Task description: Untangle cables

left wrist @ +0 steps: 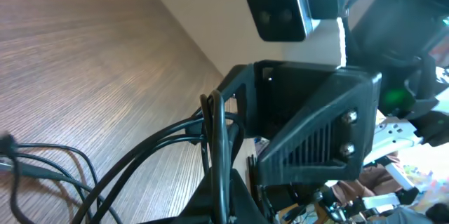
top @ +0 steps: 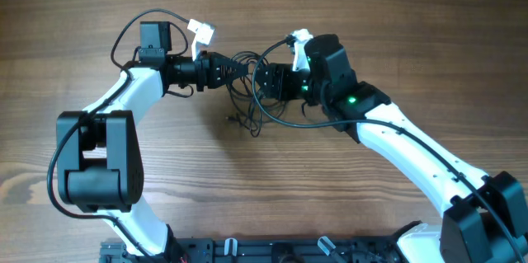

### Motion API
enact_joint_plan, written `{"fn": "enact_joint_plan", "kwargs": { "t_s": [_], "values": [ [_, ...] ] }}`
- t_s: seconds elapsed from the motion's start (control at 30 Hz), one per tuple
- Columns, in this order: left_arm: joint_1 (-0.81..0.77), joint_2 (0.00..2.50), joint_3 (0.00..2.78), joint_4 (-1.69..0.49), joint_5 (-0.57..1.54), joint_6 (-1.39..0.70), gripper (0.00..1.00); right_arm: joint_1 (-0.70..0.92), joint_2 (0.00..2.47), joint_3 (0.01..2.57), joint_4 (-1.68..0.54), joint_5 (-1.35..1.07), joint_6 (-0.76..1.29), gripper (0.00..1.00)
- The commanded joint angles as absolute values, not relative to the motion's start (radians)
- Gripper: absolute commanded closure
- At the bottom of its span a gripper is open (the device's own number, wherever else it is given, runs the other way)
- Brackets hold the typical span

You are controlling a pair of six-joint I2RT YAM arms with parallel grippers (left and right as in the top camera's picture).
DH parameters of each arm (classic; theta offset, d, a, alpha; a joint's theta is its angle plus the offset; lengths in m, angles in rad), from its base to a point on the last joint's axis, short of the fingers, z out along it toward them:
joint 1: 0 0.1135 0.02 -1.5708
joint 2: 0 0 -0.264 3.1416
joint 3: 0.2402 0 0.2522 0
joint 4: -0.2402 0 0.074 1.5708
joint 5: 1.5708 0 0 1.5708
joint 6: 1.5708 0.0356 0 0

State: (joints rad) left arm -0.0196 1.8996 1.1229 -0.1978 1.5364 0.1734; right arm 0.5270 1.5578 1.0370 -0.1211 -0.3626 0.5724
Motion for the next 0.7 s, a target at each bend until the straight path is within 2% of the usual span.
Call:
{"fn": "enact_joint_plan", "kwargs": {
  "t_s": [0.0,0.2,0.43,0.67],
  "values": [
    [0.002,1.893,1.124,-0.199,1.578,0.199,0.96,0.439,1.560,1.053,-0.122,-0.472,0.588,0.33],
    [0.012,1.891,1.124,-0.208,1.578,0.200,0.96,0.241,1.564,1.050,-0.128,-0.701,0.784,0.36],
    [-0.016,1.864,1.124,-0.205,1.578,0.215,0.96,0.239,1.660,1.007,-0.121,-0.696,0.923,0.56],
    [-0.033,1.853,1.124,-0.236,1.578,0.287,0.96,0.268,1.853,1.007,0.027,-0.757,1.085,0.53]
  ]
}}
